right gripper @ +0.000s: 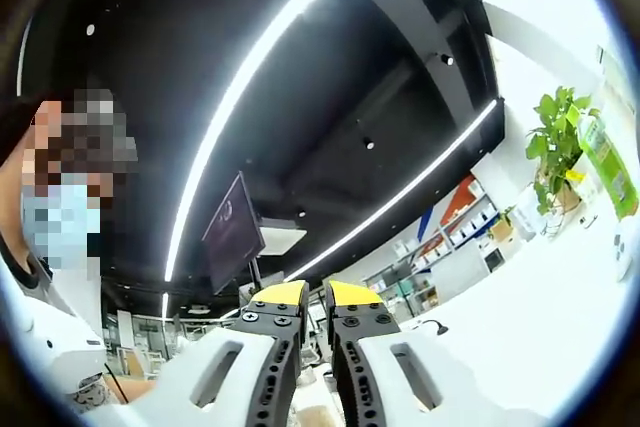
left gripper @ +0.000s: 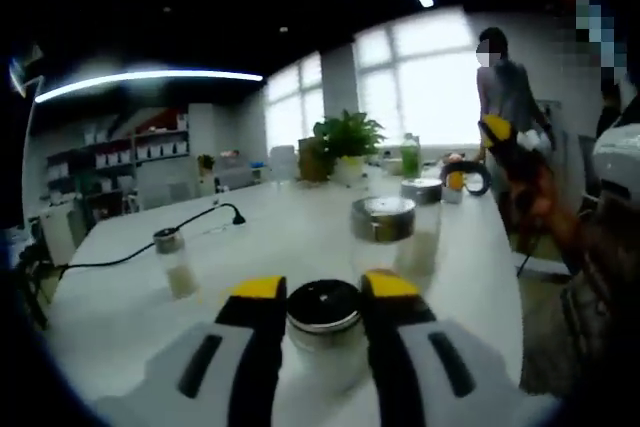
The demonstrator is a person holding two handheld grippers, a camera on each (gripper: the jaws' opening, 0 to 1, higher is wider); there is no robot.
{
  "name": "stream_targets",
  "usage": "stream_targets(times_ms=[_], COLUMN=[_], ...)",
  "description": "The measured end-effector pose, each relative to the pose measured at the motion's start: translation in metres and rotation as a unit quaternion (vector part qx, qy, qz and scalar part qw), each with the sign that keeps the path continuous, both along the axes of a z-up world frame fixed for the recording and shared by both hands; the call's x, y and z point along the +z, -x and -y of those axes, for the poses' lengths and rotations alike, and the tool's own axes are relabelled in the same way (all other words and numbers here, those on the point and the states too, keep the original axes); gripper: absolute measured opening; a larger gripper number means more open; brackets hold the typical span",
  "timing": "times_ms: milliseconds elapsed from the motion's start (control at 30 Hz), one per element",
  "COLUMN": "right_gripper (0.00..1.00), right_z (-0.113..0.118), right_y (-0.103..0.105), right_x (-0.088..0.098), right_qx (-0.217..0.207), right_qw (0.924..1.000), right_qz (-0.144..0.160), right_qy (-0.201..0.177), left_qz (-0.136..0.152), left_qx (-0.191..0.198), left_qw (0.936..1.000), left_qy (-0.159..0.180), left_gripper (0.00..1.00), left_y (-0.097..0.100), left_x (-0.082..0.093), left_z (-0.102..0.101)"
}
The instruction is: Rotate the seasoning bottle until the label or dispensing opening points toward the visible target arrow and the bottle remains upright within the marked orientation range
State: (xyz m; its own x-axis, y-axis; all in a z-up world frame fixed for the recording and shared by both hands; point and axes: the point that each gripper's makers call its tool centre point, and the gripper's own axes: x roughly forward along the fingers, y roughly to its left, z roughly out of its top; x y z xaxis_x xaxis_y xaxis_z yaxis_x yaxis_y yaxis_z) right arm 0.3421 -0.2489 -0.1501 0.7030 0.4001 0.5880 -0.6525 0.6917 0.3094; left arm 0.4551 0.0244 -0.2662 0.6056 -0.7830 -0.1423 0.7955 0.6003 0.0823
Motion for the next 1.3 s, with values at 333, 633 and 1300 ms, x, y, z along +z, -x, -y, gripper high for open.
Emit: stream_targets(times_ms=[333, 633, 1300], right_gripper=[0.05, 0.05, 0.05], right_z=[-0.007, -0.011, 0.000], right_y=[0.004, 0.011, 0.031], right_x=[0.002, -0.002, -0.007], right_qx=[0.005, 0.011, -0.012], right_qw=[1.0000, 0.9997, 0.9995], right_qz=[0.000, -0.014, -0.027], right_qy=[0.006, 0.014, -0.004], left_qz=[-0.018, -0.021, -0.022], left_qx=[-0.100, -0.194, -0.283], left_qw=[0.9948, 0.9807, 0.9588], left_qy=[0.004, -0.014, -0.006], left_gripper=[0.31, 0.32, 0.31], left_y=[0.002, 0.006, 0.011], left_x=[-0.001, -0.003, -0.004], left_z=[0.002, 0.006, 0.007])
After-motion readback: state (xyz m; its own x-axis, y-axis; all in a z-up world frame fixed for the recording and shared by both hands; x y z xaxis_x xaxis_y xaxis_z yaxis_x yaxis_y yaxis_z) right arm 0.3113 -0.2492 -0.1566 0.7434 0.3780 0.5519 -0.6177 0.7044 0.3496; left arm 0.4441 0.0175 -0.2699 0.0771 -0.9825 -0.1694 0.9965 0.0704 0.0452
